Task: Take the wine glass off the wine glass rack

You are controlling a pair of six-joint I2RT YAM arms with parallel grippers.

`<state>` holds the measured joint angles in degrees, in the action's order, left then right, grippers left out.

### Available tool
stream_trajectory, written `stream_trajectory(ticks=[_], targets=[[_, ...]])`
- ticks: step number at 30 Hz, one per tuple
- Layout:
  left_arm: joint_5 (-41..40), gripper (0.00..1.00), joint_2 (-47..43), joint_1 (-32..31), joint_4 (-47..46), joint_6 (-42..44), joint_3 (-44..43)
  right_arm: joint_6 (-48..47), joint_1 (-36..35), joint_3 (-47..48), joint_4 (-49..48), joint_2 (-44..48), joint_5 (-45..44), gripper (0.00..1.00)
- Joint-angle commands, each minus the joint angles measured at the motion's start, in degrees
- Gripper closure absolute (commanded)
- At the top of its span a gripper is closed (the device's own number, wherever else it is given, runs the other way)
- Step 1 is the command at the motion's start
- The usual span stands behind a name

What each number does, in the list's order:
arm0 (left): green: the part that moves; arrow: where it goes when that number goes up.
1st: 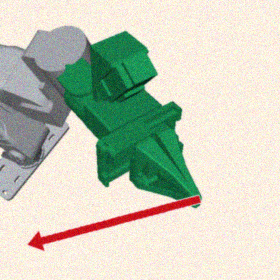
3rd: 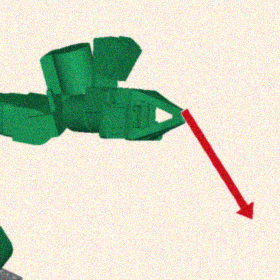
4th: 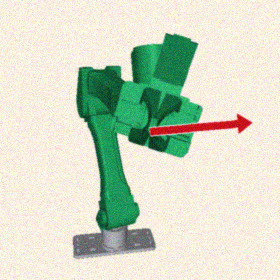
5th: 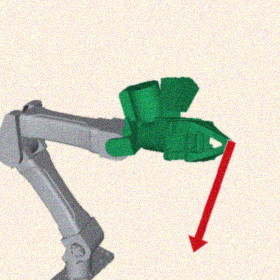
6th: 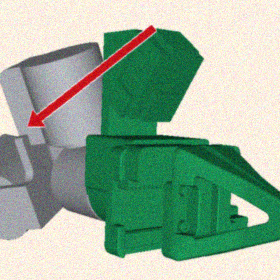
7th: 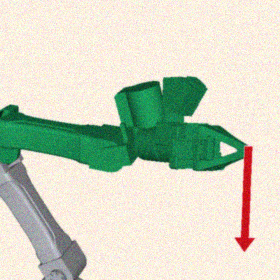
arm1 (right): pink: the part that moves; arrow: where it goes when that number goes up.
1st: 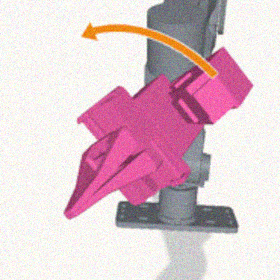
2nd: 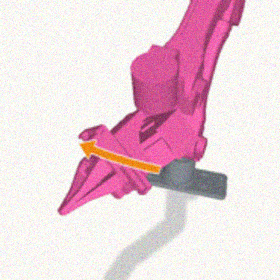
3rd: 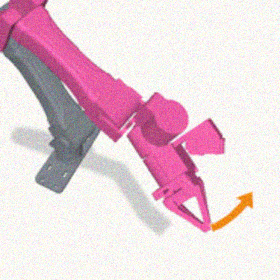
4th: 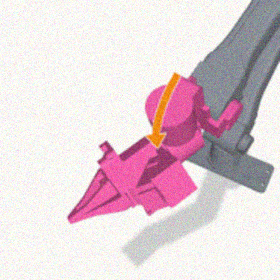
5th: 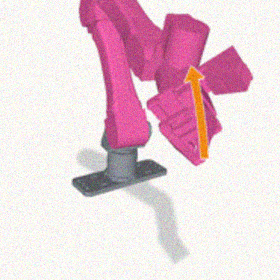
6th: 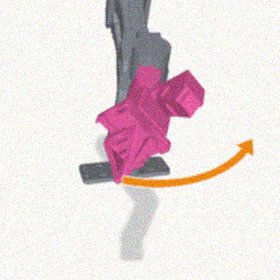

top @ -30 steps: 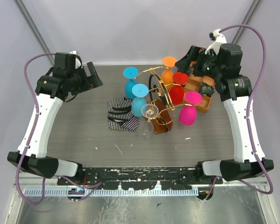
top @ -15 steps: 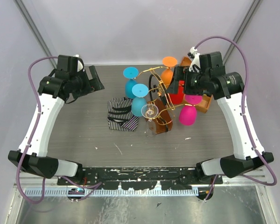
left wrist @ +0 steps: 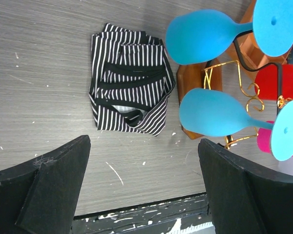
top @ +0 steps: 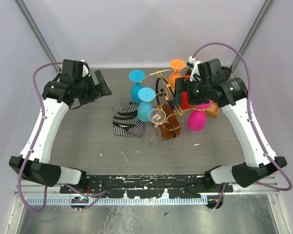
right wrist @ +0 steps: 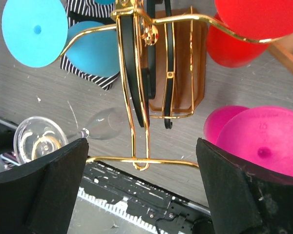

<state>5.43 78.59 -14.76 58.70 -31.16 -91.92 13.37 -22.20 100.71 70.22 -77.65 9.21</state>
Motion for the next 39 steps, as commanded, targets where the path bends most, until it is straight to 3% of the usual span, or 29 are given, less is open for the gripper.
stream_trajectory(ticks=[1, 3, 13, 16, 21, 24, 32, 39], targets=[[2.22, 0.02, -0.2, 0.13, -2.55, -1.06, 0.38, -2.51, -1.59, 2.44, -4.69, -2.45, -5.01, 0.05], [2.26, 0.02, -0.08, 0.15, -2.49, -0.88, 0.62, -3.1, -2.59, 2.25, -5.75, -3.68, -6.57, 0.09], [2.83, 0.01, -0.4, 0.12, -2.55, -1.04, 2.12, -4.22, -4.95, 2.59, -8.46, -8.25, -9.05, 0.56], [2.92, 0.01, -0.38, 0.18, -2.54, -1.08, 2.16, -4.33, -5.1, 2.53, -9.23, -9.01, -9.25, 0.78], [3.36, 0.01, -0.35, 0.14, -2.39, -1.1, 2.57, -4.45, -5.23, 3.61, -10.41, -10.6, -9.37, 0.76], [3.27, 0.02, -0.62, 0.24, -2.62, -1.18, 3.26, -4.61, -5.2, 4.34, -11.62, -11.89, -9.56, 0.86], [3.26, 0.02, -0.79, 0.24, -2.44, -0.77, 4.2, -5.6, -5.23, 9.53, -15.95, -18.33, -12.61, 0.96], [2.46, 0.02, -1.08, 0.23, -2.19, -0.4, 4.86, -11.22, -5.23, 17.79, -22.6, -27.27, -15.9, 0.98]])
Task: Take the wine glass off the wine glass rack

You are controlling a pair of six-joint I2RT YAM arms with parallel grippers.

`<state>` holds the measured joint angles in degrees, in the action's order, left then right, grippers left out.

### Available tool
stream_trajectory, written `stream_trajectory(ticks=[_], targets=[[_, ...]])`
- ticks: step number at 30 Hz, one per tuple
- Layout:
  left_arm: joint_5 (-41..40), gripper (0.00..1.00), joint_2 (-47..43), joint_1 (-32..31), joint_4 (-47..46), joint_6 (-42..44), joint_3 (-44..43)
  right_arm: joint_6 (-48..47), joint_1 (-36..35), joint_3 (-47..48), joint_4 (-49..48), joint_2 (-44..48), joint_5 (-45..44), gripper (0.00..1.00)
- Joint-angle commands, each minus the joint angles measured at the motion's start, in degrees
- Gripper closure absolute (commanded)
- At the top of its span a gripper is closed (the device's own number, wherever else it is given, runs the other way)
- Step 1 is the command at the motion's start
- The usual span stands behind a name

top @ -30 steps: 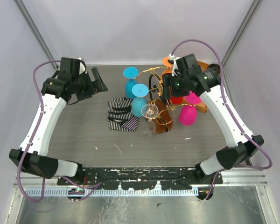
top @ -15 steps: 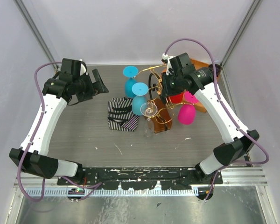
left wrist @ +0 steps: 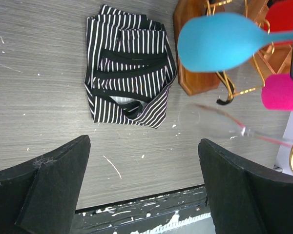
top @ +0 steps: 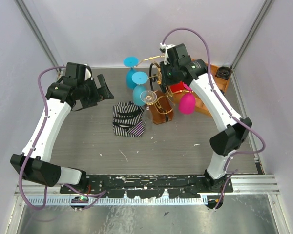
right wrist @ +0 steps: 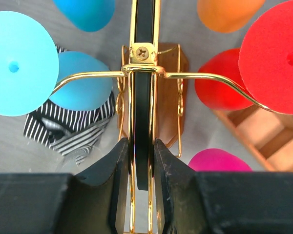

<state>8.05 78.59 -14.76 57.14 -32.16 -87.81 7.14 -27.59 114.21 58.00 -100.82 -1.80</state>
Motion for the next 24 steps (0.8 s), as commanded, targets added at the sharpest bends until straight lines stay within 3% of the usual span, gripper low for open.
stream_trajectory(ticks=[1, 4, 5, 7, 8, 11, 14, 18, 24], targets=[[-0.2, 0.02, -1.15, 0.22, -0.69, 0.59, 0.82, -5.85, 0.17, 5.43, -11.08, -5.29, -5.14, 0.98], [-0.34, 0.02, -1.64, 0.25, -0.52, 0.86, 1.01, -7.86, 0.47, 10.05, -11.86, -8.91, -6.61, 0.97], [-0.4, 0.02, -1.89, 0.27, -0.42, 1.0, 1.17, -8.26, 0.79, 11.0, -12.31, -9.86, -6.91, 0.9], [-0.58, 0.02, -2.36, 0.3, -0.35, 1.28, 1.6, -9.23, 1.29, 11.54, -14.16, -10.87, -7.69, 0.56], [-0.58, 0.02, -2.6, 0.34, -0.22, 1.39, 1.85, -9.71, 1.48, 11.61, -15.16, -11.15, -8.5, 0.46], [-0.5, 0.02, -3.07, 0.31, 0.02, 1.44, 2.51, -10.64, 2.4, 11.94, -17.77, -11.27, -9.87, 0.25], [-0.41, 0.02, -3.33, 0.27, -0.22, 1.27, 3.26, -10.03, 3.22, 12.93, -20.17, -10.84, -9.56, 0.1], [-0.25, 0.02, -2.95, 0.27, -1.3, 0.6, 4.37, -9.29, 3.22, 13.77, -23.52, -9.37, -8.85, 0.03], [-1.53, 0.01, -1.77, 0.31, -4.84, -1.33, 9.23, -5.89, 3.67, 11.37, -28.98, -3.05, -10.19, 0.0]])
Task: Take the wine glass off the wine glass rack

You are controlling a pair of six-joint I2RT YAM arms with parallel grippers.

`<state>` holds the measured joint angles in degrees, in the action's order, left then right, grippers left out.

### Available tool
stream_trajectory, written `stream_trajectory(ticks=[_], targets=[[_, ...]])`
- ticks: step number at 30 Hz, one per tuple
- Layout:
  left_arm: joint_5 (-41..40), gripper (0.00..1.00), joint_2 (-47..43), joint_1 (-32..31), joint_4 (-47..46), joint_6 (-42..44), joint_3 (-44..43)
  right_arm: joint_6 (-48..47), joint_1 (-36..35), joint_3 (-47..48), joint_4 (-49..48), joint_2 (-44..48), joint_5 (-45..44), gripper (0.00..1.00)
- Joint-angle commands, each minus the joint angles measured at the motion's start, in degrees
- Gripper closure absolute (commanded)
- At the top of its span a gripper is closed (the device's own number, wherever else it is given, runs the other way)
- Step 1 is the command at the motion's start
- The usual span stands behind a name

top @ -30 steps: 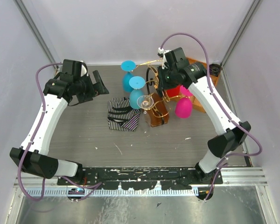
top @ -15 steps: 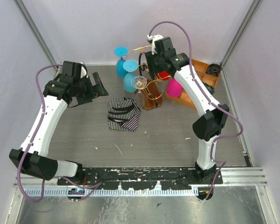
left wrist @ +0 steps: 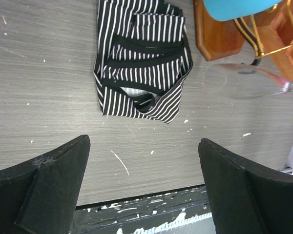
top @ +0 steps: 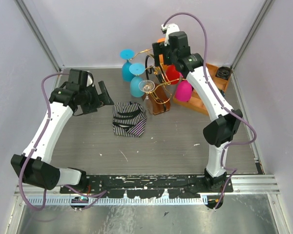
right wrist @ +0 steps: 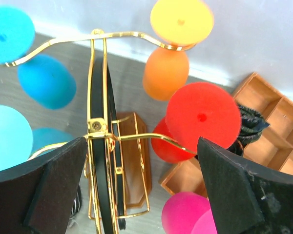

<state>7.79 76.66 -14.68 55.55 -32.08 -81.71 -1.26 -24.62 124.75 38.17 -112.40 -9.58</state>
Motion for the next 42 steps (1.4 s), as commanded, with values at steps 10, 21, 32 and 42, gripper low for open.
stream_trajectory(ticks=[10, 21, 32, 42], targets=[[0.26, 0.01, 2.15, 0.23, -6.5, -2.96, 7.57, 26.22, 27.95, -9.03, -0.61, 14.57, 10.3, 0.0], [1.52, 0.02, 2.78, 0.18, -5.65, -3.02, 8.33, 28.1, 32.96, -16.41, 0.96, -0.91, 35.07, 0.0], [2.2, 0.02, 2.68, 0.19, -5.68, -3.36, 9.49, 27.62, 31.58, -14.5, 4.72, -11.73, 38.47, 0.0], [1.79, 0.02, 2.26, 0.23, -4.75, -2.78, 8.86, 23.63, 31.78, -13.86, 13.91, -13.62, 25.26, 0.0]])
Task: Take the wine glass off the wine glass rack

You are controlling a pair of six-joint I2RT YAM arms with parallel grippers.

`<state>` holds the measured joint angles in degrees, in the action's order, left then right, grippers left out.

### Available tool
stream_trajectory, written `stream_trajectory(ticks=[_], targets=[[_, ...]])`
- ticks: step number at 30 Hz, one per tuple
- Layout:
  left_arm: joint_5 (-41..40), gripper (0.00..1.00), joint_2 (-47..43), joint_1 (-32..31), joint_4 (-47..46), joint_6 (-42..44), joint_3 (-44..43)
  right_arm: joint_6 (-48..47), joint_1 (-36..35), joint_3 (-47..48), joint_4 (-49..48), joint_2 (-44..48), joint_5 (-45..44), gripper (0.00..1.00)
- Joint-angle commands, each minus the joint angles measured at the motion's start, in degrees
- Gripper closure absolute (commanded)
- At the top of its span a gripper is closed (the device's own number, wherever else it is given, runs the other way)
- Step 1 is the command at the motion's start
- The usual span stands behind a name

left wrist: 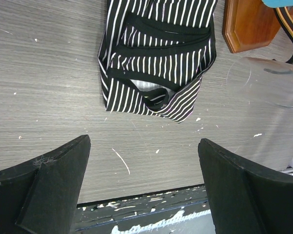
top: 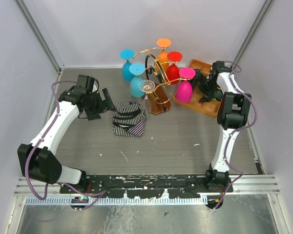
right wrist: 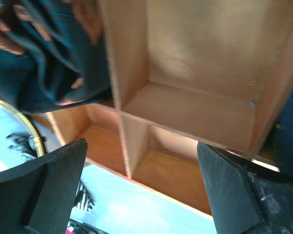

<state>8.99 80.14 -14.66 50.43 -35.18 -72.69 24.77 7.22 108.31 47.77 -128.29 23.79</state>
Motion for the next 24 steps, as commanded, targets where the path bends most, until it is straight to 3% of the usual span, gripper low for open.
stream_trajectory(ticks=[1, 6, 14, 21, 24], targets=[[0.59, 0.02, -1.26, 0.22, 0.42, 0.37, -0.24, -2.55, 0.07, 2.66, 4.42, 2.86, -11.16, 0.0], [0.67, 0.02, -1.38, 0.19, 0.75, 0.54, -0.3, -4.34, 1.27, 6.21, 6.75, 4.37, -24.97, 0.0], [0.95, 0.02, -1.09, 0.24, 0.39, 0.44, 0.5, -9.35, 3.24, 11.25, 9.1, 4.09, -37.7, 0.0], [1.11, 0.01, -0.48, 0.22, -0.35, 0.37, 1.5, -11.21, 4.6, 10.87, 9.78, 3.4, -42.44, 0.0], [1.63, 0.01, -0.15, 0.21, -1.06, 0.13, 2.44, -10.58, 4.86, 11.12, 9.47, 4.5, -38.17, 0.0]])
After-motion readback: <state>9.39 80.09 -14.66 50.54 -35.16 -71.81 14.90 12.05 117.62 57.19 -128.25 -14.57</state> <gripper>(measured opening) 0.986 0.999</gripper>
